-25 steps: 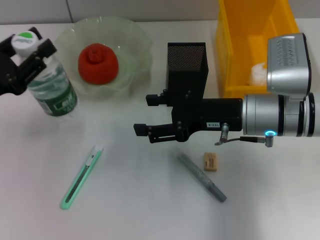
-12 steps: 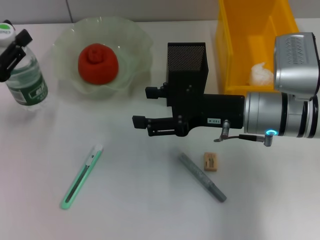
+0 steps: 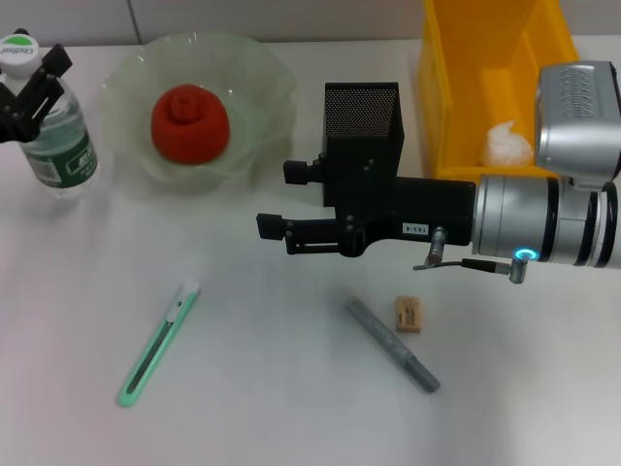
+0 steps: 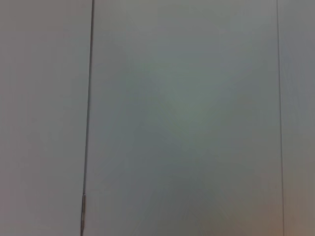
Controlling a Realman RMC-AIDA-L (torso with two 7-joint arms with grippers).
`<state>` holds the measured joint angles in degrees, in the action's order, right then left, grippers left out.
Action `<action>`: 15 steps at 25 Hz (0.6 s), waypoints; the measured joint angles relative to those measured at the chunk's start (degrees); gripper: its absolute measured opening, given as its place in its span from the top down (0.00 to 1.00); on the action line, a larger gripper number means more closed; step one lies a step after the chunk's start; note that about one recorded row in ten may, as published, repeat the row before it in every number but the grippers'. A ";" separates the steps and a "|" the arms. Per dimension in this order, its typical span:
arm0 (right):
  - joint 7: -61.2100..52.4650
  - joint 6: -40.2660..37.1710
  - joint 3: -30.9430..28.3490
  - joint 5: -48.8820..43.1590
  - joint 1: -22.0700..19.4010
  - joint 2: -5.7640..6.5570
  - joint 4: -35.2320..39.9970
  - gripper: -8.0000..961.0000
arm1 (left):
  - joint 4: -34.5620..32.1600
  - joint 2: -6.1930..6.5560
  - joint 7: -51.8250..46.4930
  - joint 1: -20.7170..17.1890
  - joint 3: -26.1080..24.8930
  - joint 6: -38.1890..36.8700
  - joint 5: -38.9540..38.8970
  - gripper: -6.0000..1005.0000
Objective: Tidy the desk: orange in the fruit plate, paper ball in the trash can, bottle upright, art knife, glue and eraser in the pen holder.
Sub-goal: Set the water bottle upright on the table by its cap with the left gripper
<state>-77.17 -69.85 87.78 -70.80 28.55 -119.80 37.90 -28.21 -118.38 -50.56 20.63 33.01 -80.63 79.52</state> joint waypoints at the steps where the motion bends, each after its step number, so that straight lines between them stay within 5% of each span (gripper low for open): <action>1: 0.00 -0.01 0.02 0.04 0.05 0.00 -0.10 0.12 | 0.73 -0.05 0.03 0.92 0.02 1.24 -0.02 0.56; 15: 0.01 0.24 0.02 0.09 0.13 0.00 -0.80 0.12 | 3.02 -0.03 0.48 2.62 0.22 6.05 -0.07 0.56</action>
<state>-77.16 -69.61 87.80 -70.71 28.68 -119.80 37.10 -25.19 -118.41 -50.08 23.25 33.23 -74.57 79.45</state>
